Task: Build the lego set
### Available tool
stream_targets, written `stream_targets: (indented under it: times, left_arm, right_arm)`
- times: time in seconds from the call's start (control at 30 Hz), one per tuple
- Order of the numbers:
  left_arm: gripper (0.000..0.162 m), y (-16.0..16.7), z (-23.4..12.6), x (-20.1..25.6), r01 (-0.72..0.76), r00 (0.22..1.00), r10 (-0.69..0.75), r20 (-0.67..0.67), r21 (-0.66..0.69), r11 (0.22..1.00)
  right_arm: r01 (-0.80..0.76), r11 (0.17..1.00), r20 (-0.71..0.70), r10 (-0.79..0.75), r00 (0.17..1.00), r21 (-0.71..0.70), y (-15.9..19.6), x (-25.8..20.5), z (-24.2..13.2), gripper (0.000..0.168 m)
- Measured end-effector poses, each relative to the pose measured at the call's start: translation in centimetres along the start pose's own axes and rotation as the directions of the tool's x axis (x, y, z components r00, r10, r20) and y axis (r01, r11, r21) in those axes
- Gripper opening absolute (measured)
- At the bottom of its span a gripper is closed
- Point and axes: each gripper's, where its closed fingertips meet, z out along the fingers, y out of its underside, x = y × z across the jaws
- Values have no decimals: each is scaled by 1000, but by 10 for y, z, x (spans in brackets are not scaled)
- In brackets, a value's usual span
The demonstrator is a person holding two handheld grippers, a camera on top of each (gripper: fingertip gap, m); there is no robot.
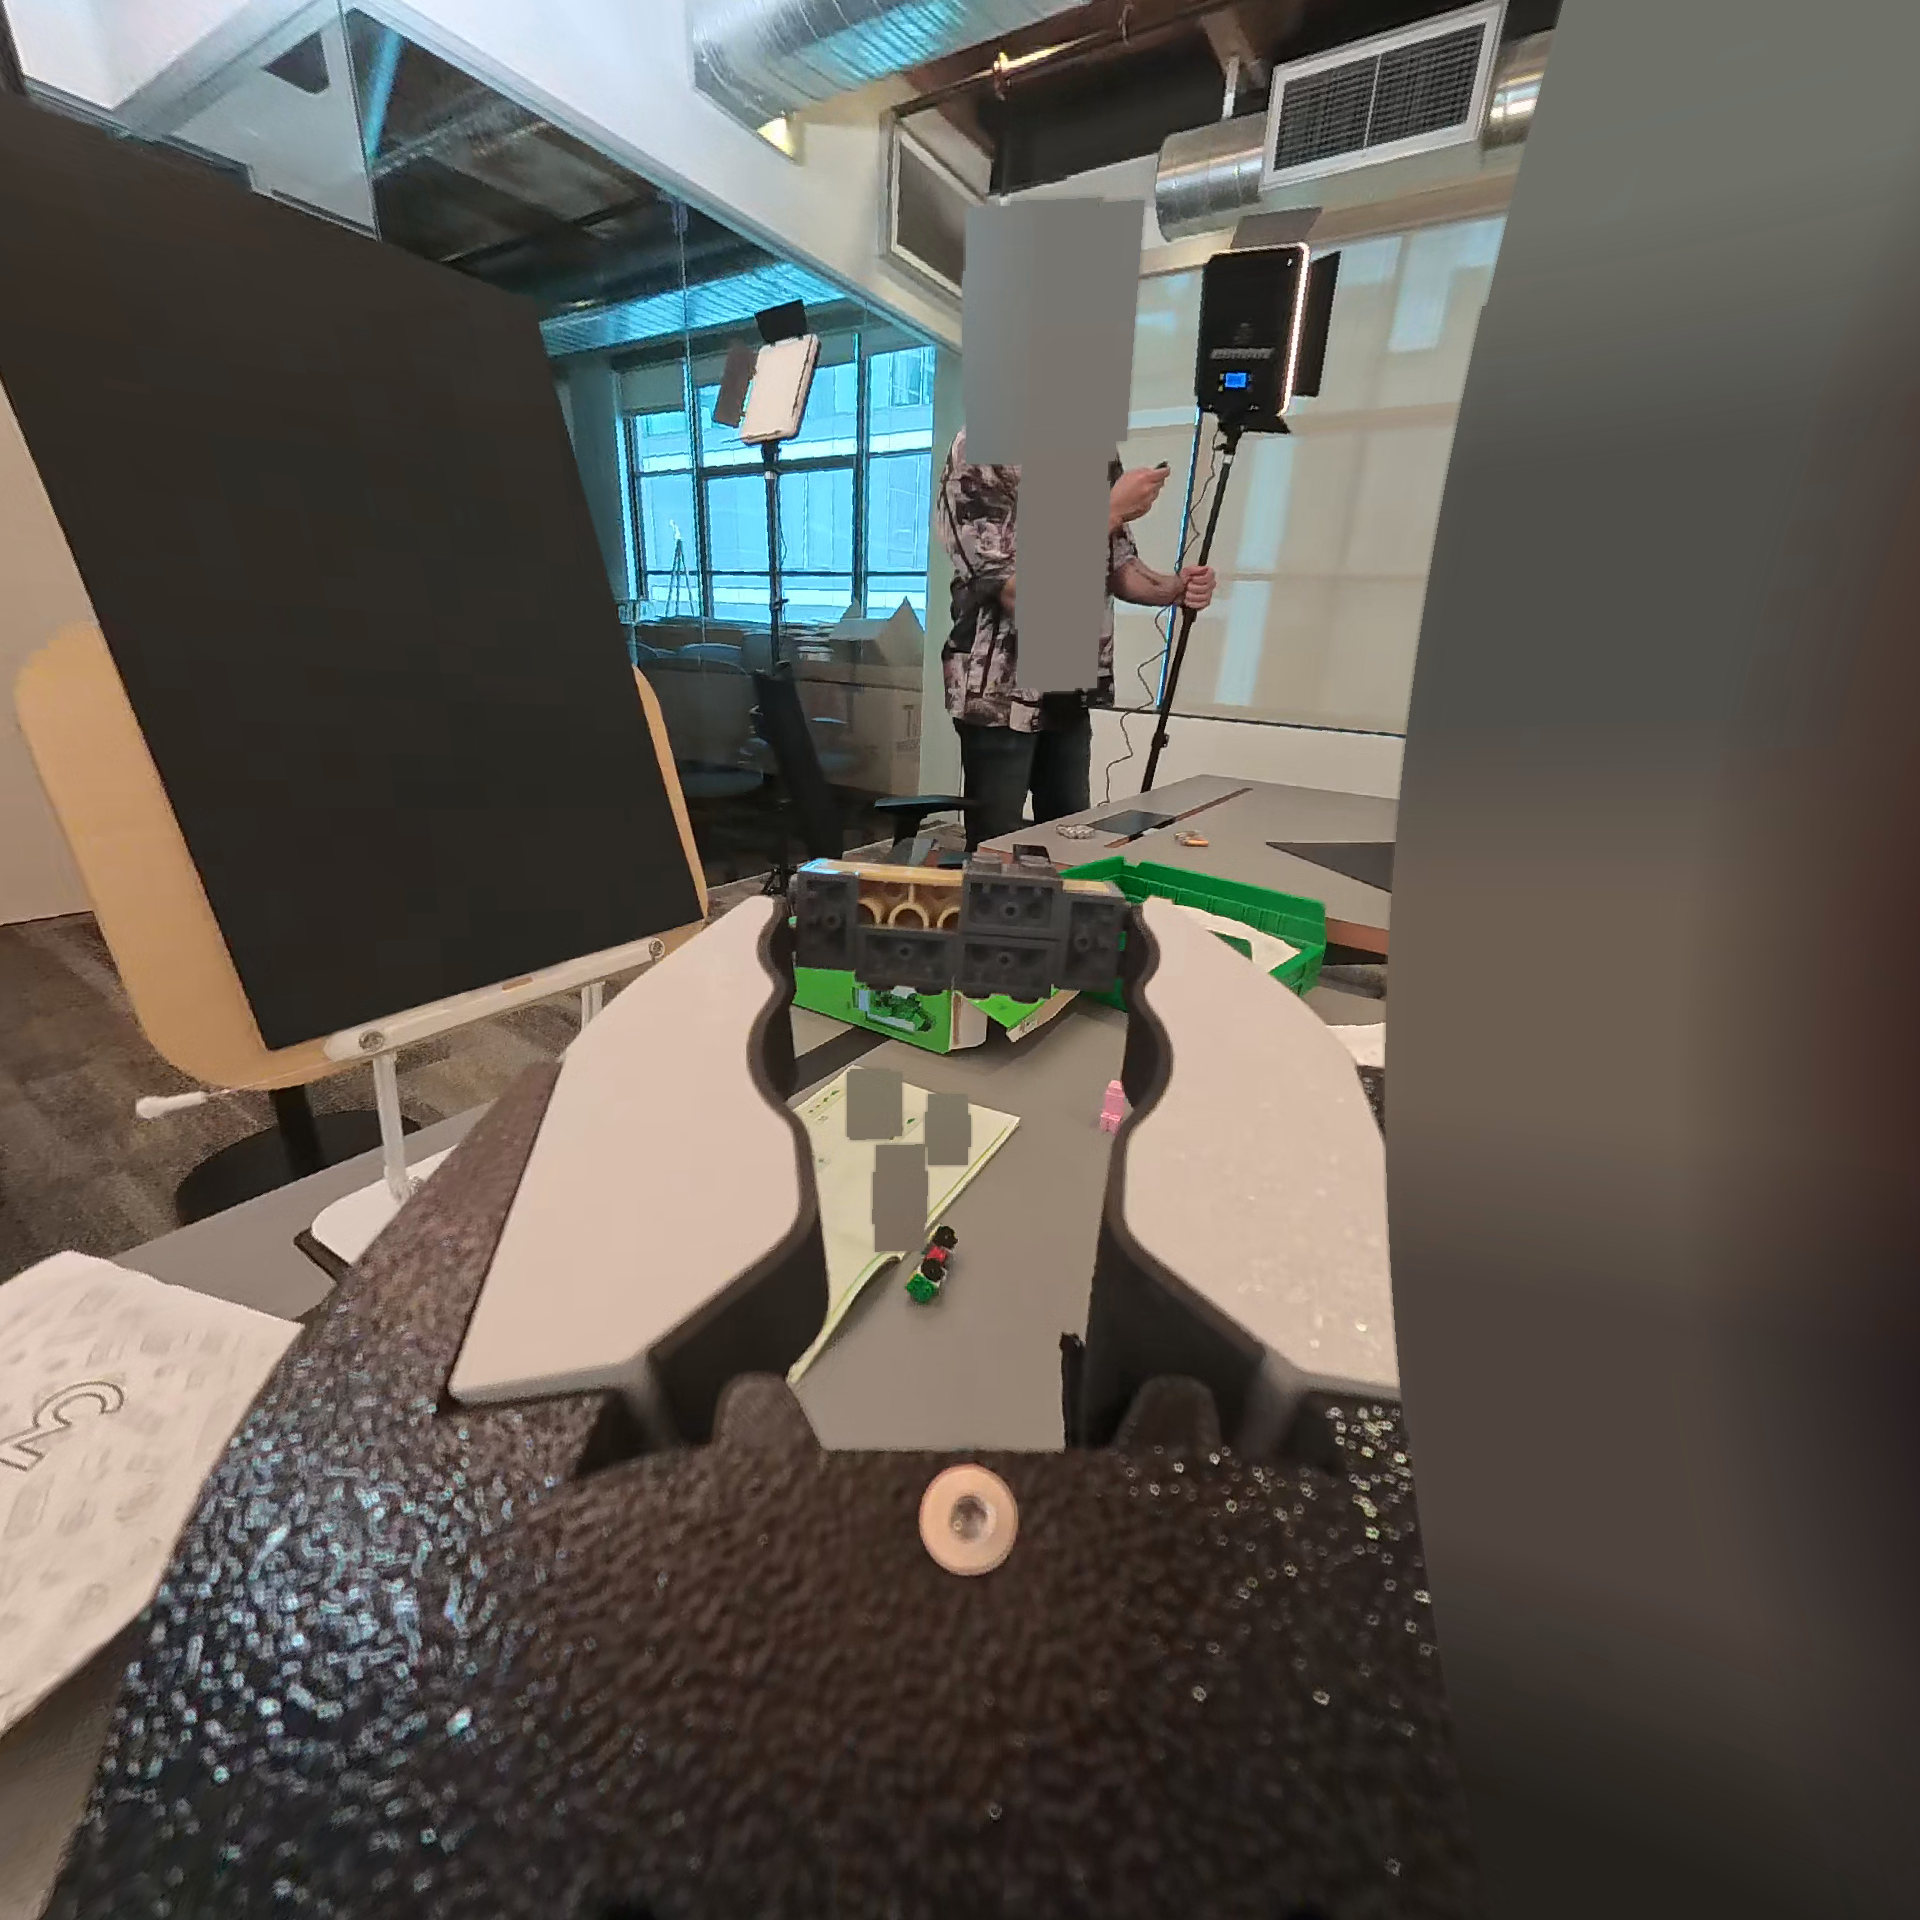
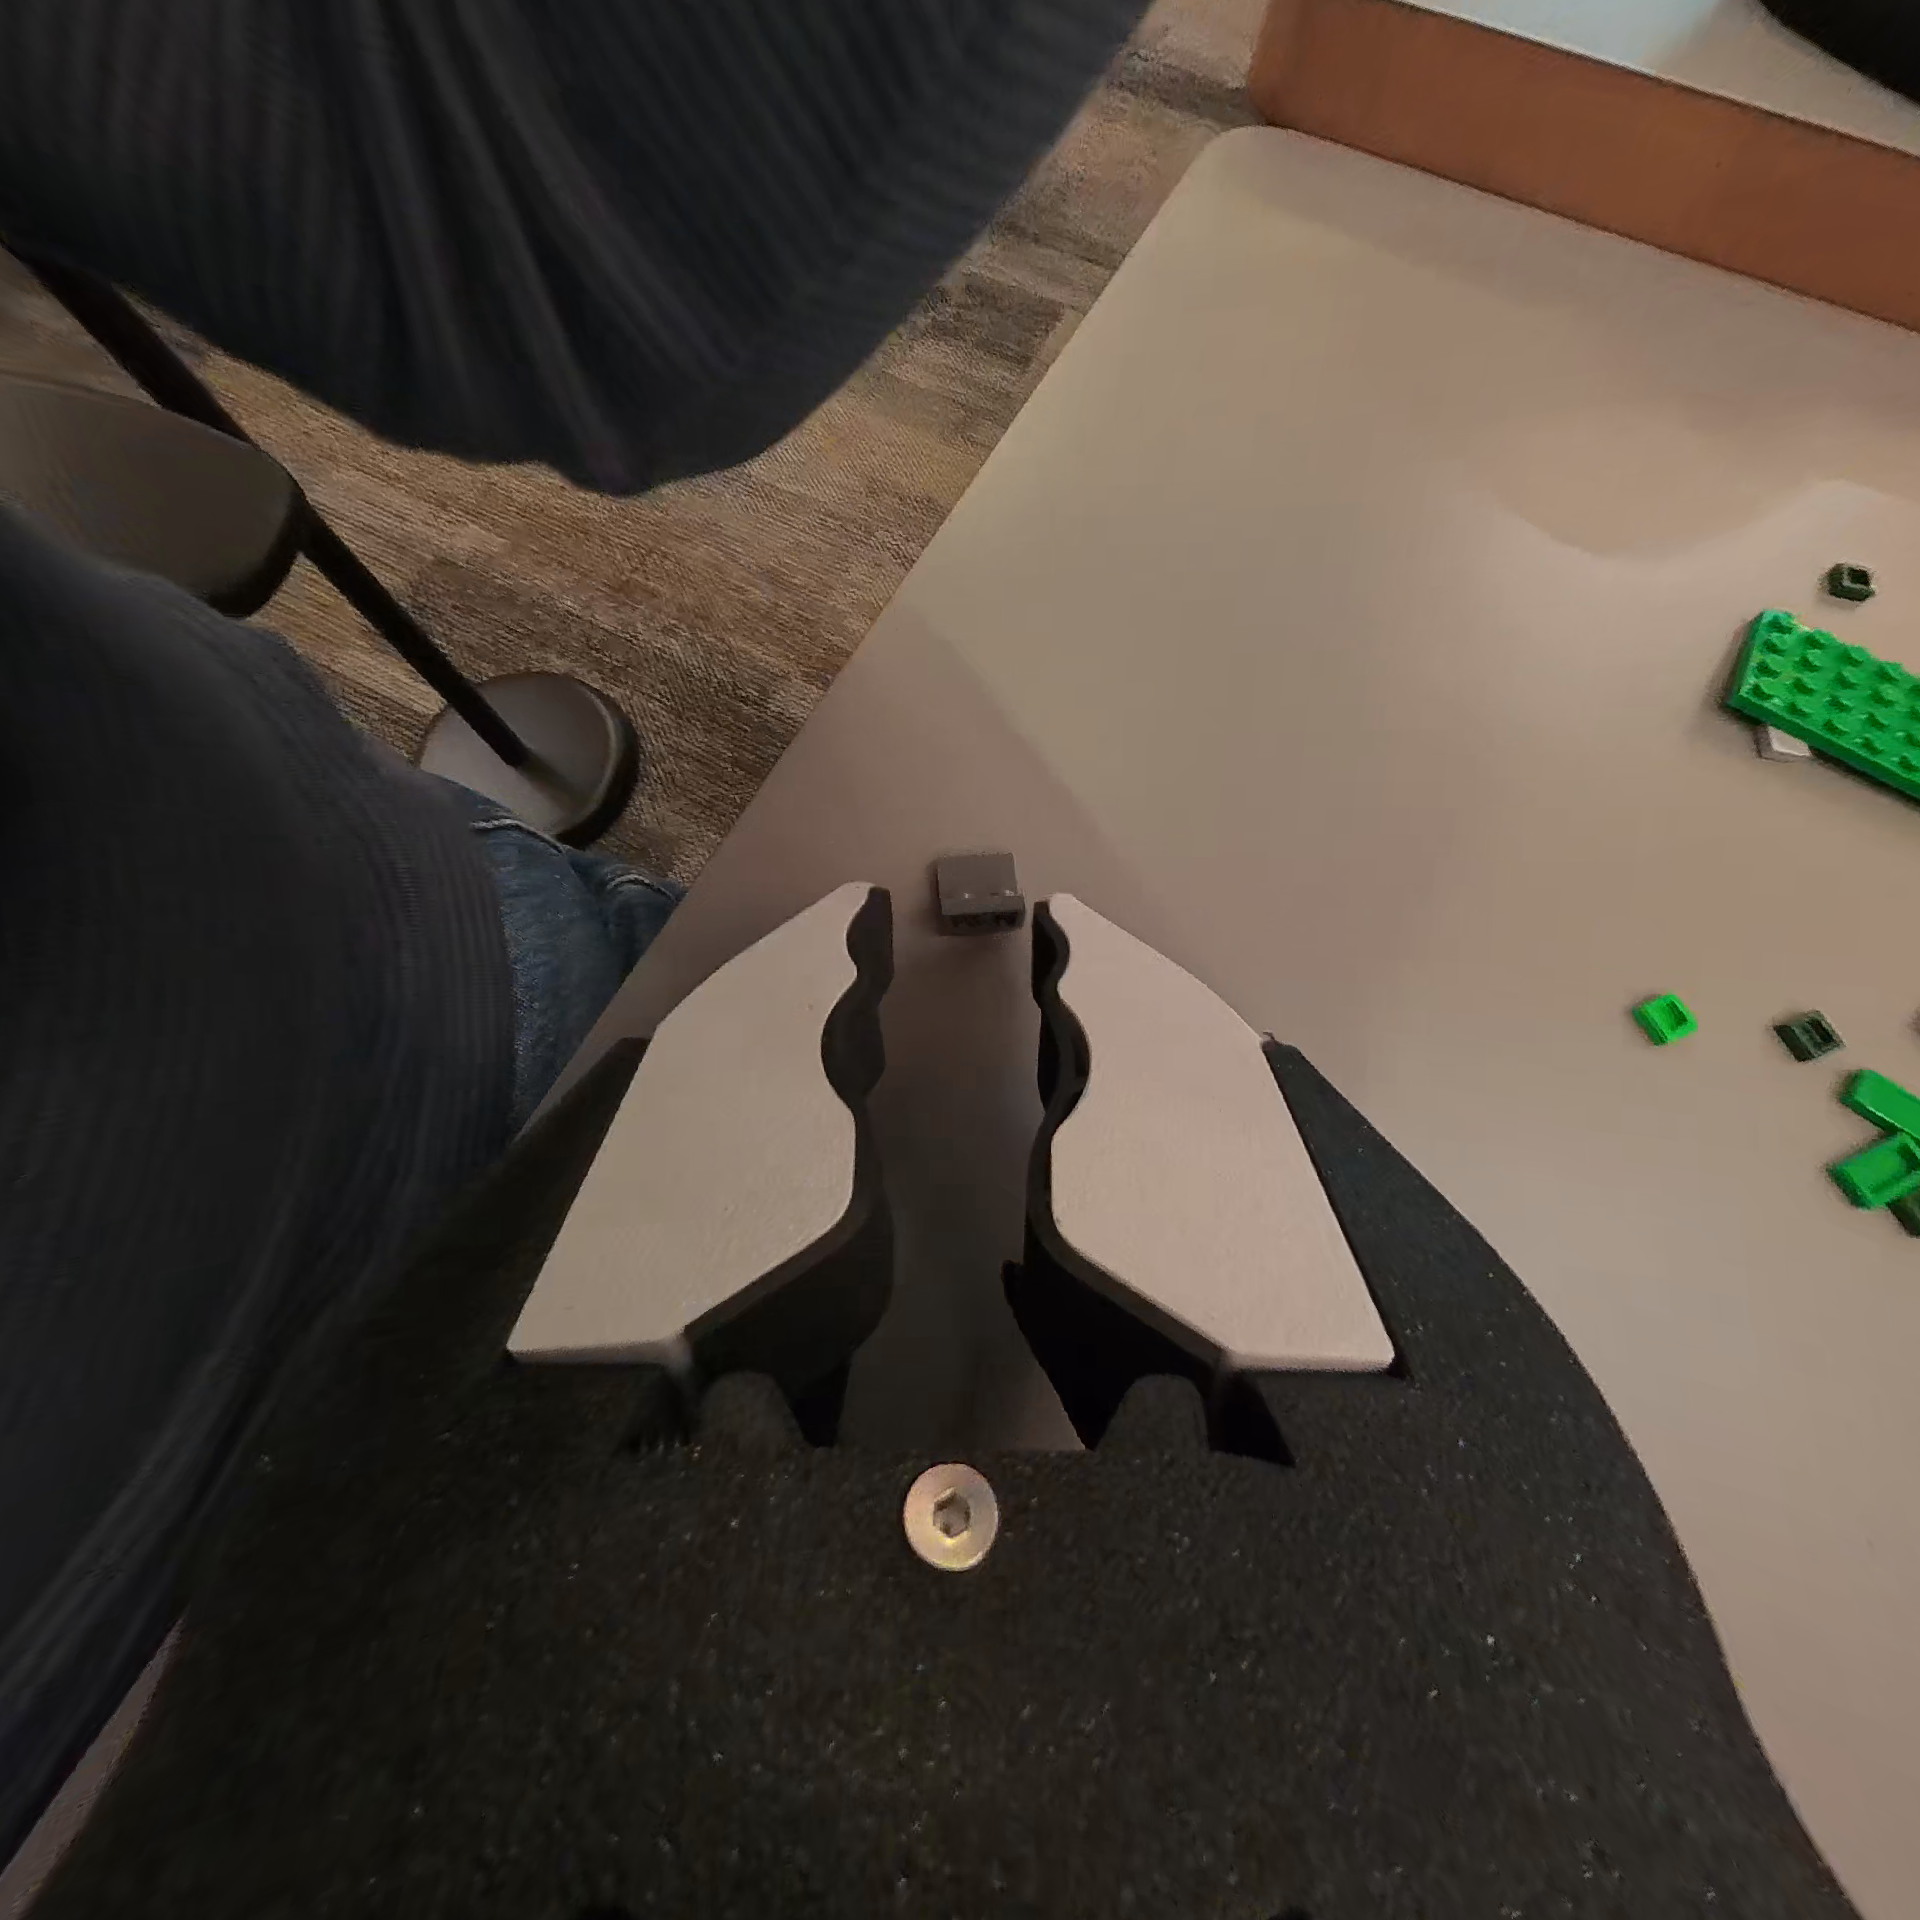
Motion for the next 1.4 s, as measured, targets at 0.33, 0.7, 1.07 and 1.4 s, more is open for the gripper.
stream_targets:
  times: [0.33, 0.7, 1.07, 1.4]
  left_arm:
    - [61, 25, 18, 12, 40, 997, -40, -64, -4, 999]
    - [61, 141, 136, 13, -92, 996, 91, -8, -37, 995]
    - [60, 218, 157, 13, -220, 969, 224, 104, -47, 974]
    - [61, 224, 153, 12, -190, 978, 193, 80, -45, 981]
  right_arm:
    - [-18, 999, -33, 16, 999, -48, 10, 16, -19, 15]
    - [-576, 421, -353, 496, 793, -701, 184, 7, -288, 14]
    - [-582, -189, -527, 694, 491, -791, 261, -34, -328, 14]
    - [-757, 63, -562, 631, 535, -650, 253, 1, -325, 49]
